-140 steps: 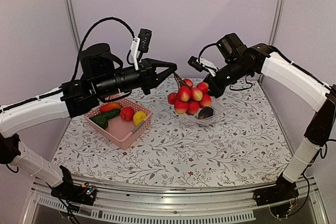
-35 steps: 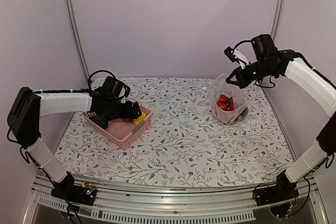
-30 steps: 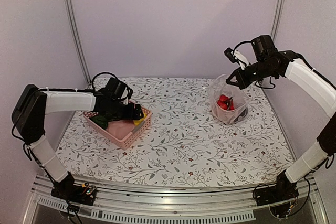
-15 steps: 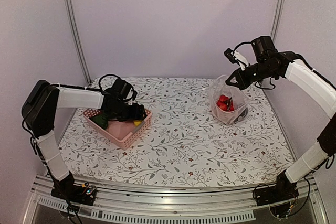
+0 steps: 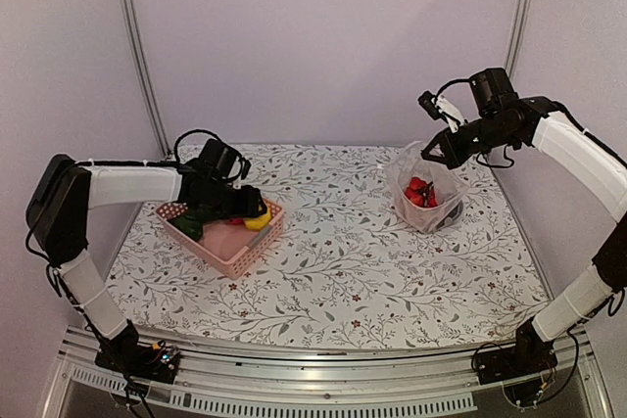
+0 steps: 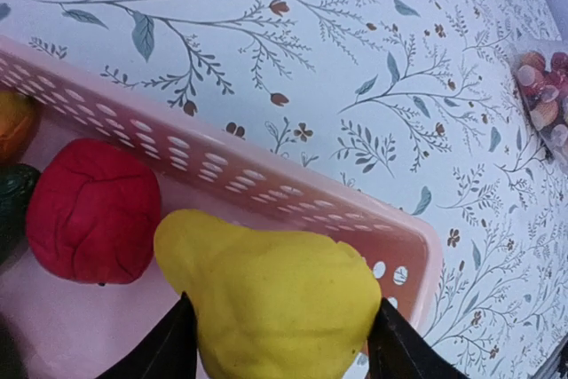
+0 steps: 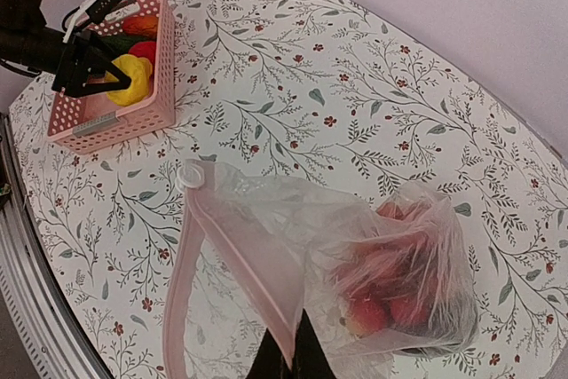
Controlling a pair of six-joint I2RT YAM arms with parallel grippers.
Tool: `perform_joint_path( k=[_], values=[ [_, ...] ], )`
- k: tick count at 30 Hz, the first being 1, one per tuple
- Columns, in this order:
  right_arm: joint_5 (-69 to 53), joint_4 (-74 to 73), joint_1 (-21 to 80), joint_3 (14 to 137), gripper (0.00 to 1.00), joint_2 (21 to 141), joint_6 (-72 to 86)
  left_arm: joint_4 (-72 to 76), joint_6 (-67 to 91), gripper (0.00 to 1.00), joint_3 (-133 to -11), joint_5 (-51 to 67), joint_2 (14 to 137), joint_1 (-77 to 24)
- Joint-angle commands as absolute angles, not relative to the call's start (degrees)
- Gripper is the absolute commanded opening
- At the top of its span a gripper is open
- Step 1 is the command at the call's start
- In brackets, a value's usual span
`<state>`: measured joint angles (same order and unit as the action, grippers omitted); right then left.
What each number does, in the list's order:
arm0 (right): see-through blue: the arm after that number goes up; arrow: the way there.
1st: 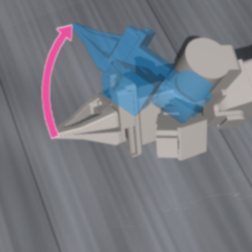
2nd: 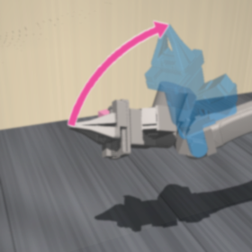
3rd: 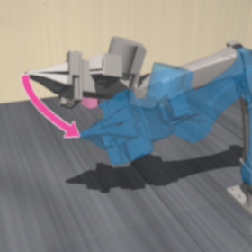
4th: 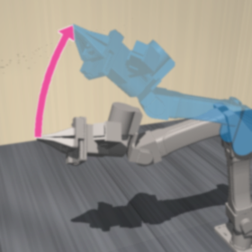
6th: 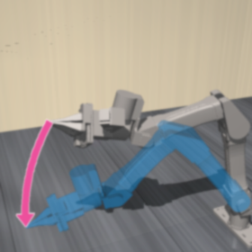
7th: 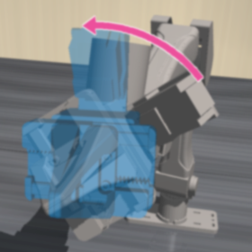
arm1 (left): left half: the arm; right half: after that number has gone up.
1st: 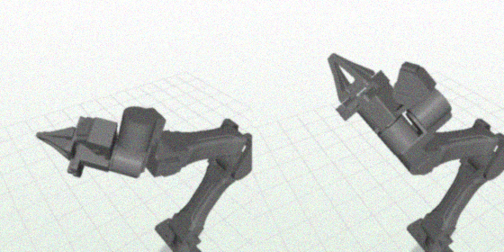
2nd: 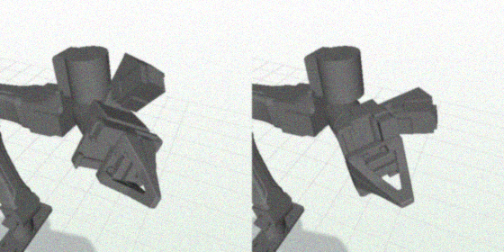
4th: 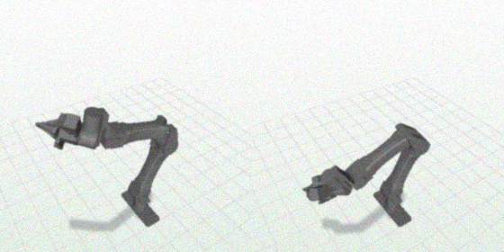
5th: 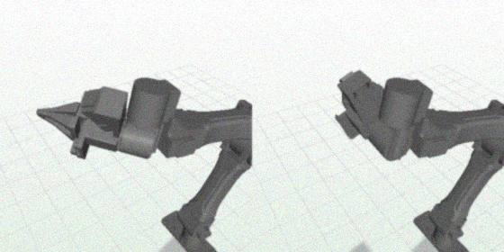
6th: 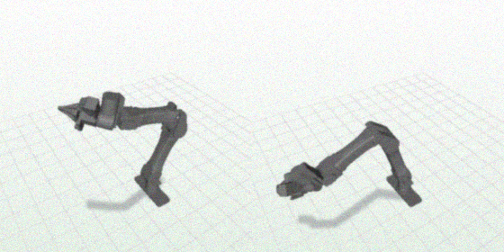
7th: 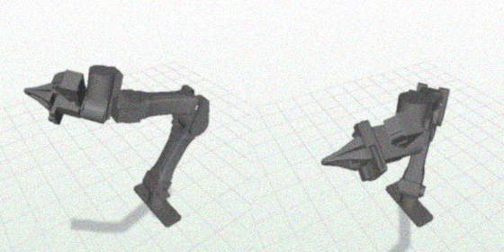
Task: Place the food in the zip-top bag and seal the zipper
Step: Pick up the fake fruit from the bin, then place the fake fruit in the zipper food storage bag.
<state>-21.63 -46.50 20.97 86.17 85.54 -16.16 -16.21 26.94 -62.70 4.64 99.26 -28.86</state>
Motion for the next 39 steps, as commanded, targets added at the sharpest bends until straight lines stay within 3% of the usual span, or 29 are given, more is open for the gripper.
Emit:
perform_joint_path(
  k=[1,10,21,29,39],
  values=[
    [-22.04,-46.78,21.60,85.35,0.00,83.76,-16.61,-19.34,25.38,0.51,-60.96,1.25,91.96,-28.50],
    [-23.01,-50.08,29.28,86.99,0.00,84.57,-19.44,-18.52,22.86,0.45,-58.59,1.34,75.98,-32.09],
    [-27.29,-55.93,37.41,96.90,0.00,90.53,-20.38,-4.37,14.87,0.36,-60.16,1.43,62.76,-52.35],
    [-29.84,-57.48,39.14,100.54,0.00,95.86,-19.73,4.47,10.61,0.36,-61.03,1.02,67.96,-62.63],
    [-27.78,-58.16,39.73,102.38,0.00,96.30,-19.75,4.79,7.88,0.35,-67.58,-4.64,80.67,-64.54]
  ],
)
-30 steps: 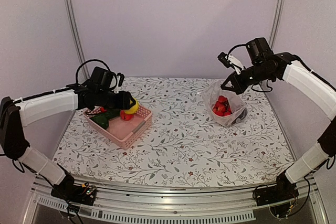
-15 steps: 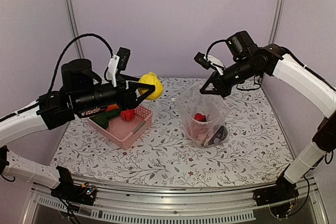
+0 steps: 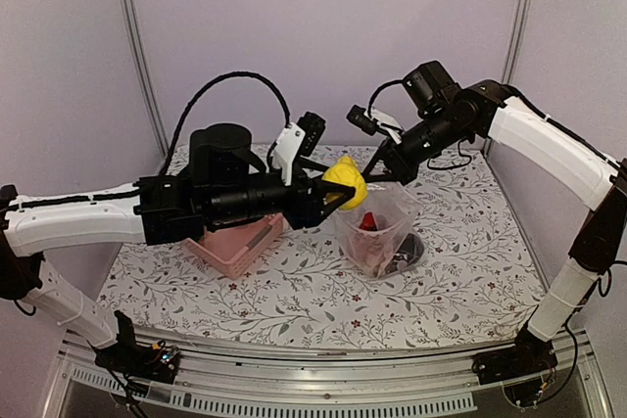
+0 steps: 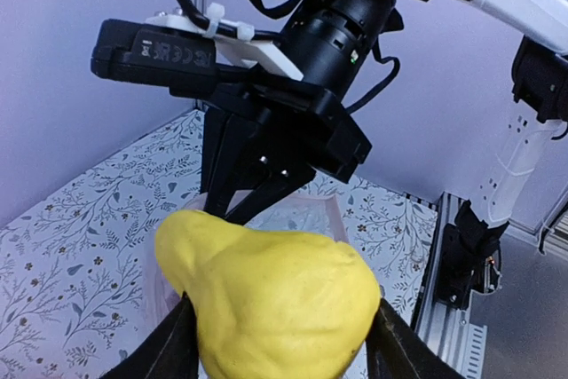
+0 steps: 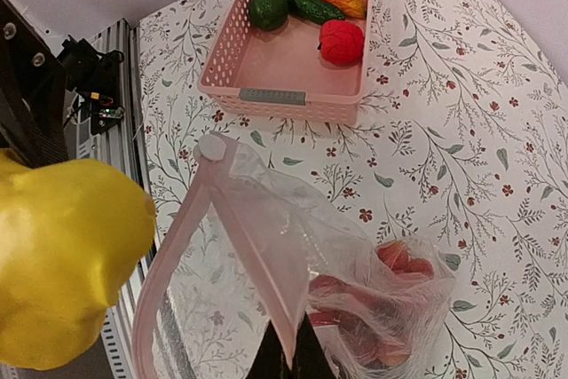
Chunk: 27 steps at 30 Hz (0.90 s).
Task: Place the food in the zip-top bag and seal the zipper
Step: Place the fake fruit in the zipper food storage bag.
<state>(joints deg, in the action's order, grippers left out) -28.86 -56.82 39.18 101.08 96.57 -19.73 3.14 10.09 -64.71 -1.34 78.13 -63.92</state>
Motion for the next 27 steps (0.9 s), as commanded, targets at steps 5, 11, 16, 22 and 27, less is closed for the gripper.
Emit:
perform_joint_path(
  k=[5,11,16,22,27],
  values=[
    [-26.99,-57.91,39.81,100.64,0.00,94.27,-19.86,3.70,6.98,0.35,-71.33,-6.64,85.56,-64.51],
    [-25.53,-57.62,39.81,99.46,0.00,91.85,-19.86,0.73,6.86,0.35,-75.13,-9.74,90.66,-64.54],
    [-22.75,-56.98,39.77,98.17,0.00,89.91,-19.99,0.65,7.12,0.37,-74.72,-13.10,91.40,-64.57],
    [-18.53,-55.66,39.81,97.94,0.00,88.70,-19.86,0.35,7.10,0.38,-74.85,-13.52,92.20,-64.52],
    [-18.51,-55.48,39.77,98.65,0.00,88.57,-19.67,-2.74,7.12,0.51,-78.41,-14.84,95.73,-64.45]
  ],
)
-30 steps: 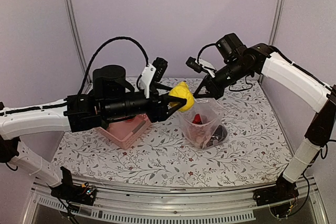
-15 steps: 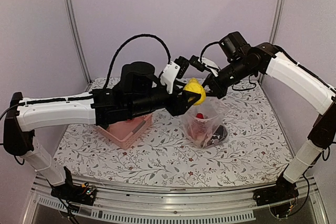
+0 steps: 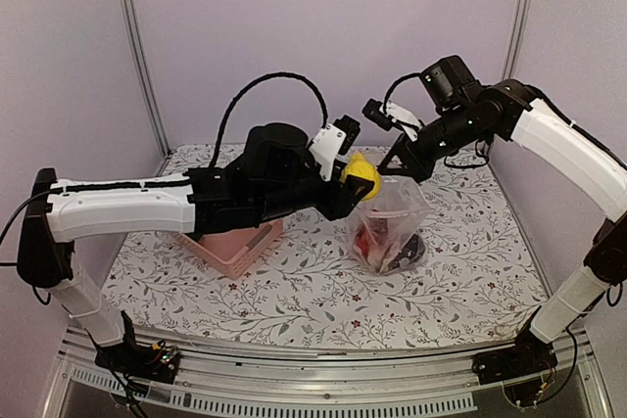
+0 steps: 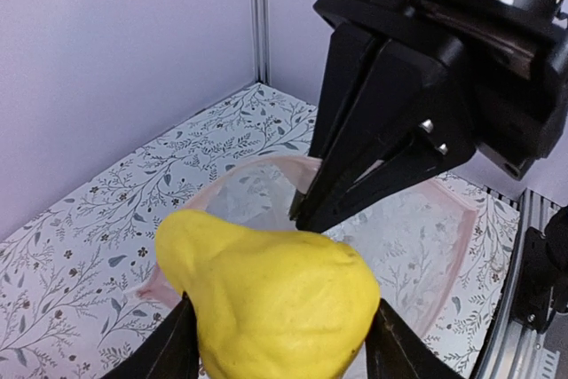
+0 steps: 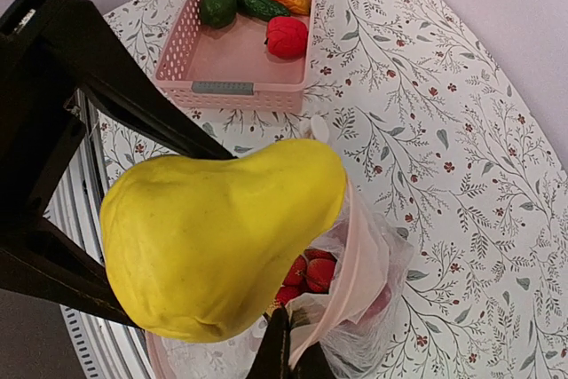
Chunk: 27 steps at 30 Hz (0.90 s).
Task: Place the food in the zip-top bag and seal the zipper
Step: Place the fake fruit in the zipper food storage bag.
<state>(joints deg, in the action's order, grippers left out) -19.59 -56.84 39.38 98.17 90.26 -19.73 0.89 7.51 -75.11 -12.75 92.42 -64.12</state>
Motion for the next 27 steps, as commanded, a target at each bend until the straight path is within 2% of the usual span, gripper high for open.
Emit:
perform_joint_path(
  k=[1,6,11,20,24,27],
  values=[
    [-18.51,-55.46,39.81,98.69,0.00,88.59,-19.55,-3.02,7.08,0.56,-79.36,-15.53,96.58,-64.43],
    [-17.25,-55.40,39.77,98.70,0.00,88.53,-19.42,-4.75,6.23,0.74,-84.81,-18.48,100.52,-64.49],
    [-13.44,-54.47,39.28,98.35,0.00,88.31,-18.84,-6.25,5.25,0.86,-88.43,-19.76,102.55,-64.44],
    [-11.14,-53.47,37.67,98.26,0.00,89.18,-18.08,-3.96,3.65,0.88,-87.73,-20.74,96.72,-66.74],
    [-9.50,-52.61,35.03,98.58,0.00,90.11,-17.26,-2.66,3.75,0.88,-82.86,-22.32,90.26,-67.24],
    [-4.35,-52.15,29.25,102.77,0.00,91.53,-17.03,-2.64,3.82,0.88,-77.63,-26.22,85.70,-66.76]
  ],
)
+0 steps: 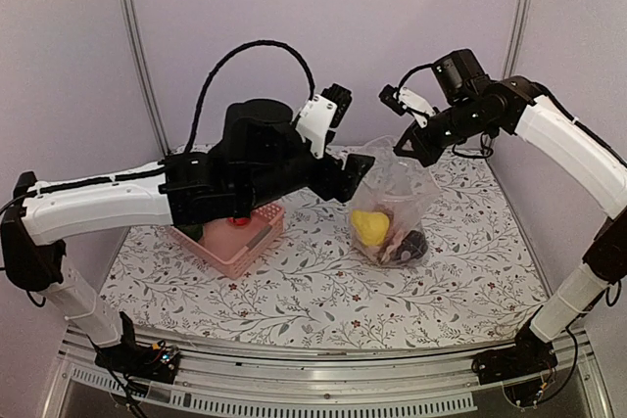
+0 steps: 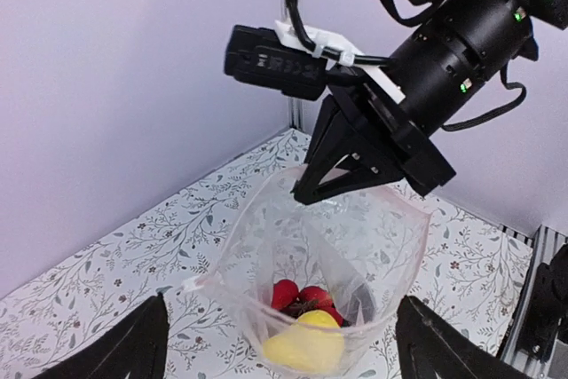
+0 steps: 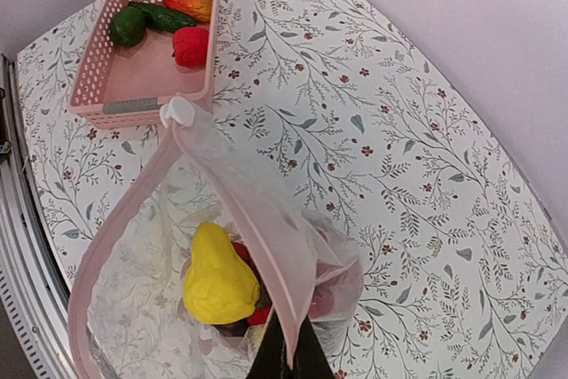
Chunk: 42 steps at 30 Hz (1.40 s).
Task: Place the food in the zip-top bag and seal the zipper
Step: Place the fake fruit in the zipper food storage bag, then pick up the fake fruit from the bin.
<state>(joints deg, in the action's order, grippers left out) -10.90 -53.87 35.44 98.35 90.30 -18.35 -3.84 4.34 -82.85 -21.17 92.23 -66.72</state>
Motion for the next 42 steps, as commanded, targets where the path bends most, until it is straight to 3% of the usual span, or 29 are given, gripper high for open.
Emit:
perform_joint_path(
  k=[1,3,10,22,32,42],
  values=[
    [-3.99,-51.74,26.02,104.76,0.00,91.90,-16.84,-3.02,4.27,0.88,-75.33,-27.49,84.43,-66.31],
    [-2.85,-50.09,22.62,106.38,0.00,92.38,-15.65,-4.43,5.88,0.88,-72.14,-29.10,82.12,-64.95],
    [-7.69,-51.63,28.32,100.18,0.00,92.44,-17.16,-10.17,15.39,0.88,-61.48,-29.72,75.08,-58.44],
    [-14.45,-53.01,28.78,98.57,0.00,91.79,-17.73,-18.00,23.46,0.88,-52.13,-25.94,68.48,-43.31],
    [-15.69,-52.81,29.36,96.37,0.00,90.06,-18.10,-19.56,24.37,0.84,-52.00,-15.66,74.80,-28.47],
    [-16.10,-52.17,29.36,94.02,0.00,88.19,-18.37,-16.96,23.79,0.87,-59.01,-6.43,88.36,-23.58]
  ],
)
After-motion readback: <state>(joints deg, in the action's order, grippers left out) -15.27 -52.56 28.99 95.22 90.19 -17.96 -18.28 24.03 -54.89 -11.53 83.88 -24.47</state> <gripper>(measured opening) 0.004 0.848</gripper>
